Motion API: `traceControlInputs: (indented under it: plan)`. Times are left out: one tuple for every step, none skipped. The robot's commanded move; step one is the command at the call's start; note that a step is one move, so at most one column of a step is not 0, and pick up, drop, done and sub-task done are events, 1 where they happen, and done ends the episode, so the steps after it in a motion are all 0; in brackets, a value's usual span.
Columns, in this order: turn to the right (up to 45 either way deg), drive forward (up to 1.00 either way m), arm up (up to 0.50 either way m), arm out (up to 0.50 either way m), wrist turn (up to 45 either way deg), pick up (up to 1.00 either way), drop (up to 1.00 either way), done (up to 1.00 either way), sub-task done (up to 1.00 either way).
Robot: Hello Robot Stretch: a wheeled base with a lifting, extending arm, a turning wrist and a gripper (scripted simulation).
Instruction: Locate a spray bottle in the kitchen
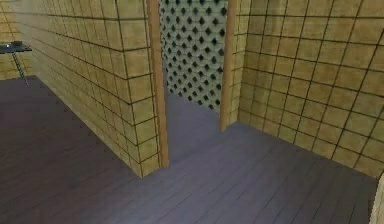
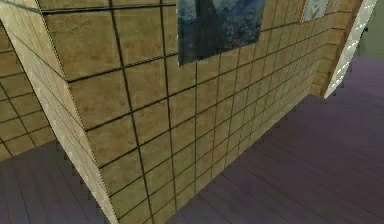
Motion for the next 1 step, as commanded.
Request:
traceControlInputs:
  plan:
    - [6.0, 0.0, 0.0, 0.0, 0.0, 0.0, 0.0, 0.0, 0.0]
